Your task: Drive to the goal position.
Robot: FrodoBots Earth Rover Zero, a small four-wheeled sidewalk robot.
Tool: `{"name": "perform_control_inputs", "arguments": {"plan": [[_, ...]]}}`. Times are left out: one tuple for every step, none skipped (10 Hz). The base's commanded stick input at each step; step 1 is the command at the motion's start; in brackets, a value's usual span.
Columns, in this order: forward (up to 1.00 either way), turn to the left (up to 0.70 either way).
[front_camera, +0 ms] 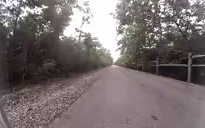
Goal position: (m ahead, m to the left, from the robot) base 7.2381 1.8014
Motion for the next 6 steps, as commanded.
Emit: {"name": "perform_control_inputs", "arguments": {"plan": [[0.70, 0.00], [0.70, 0.00], [0.70, 0.00], [0.70, 0.00], [0.70, 0.00], [0.70, 0.00]]}}
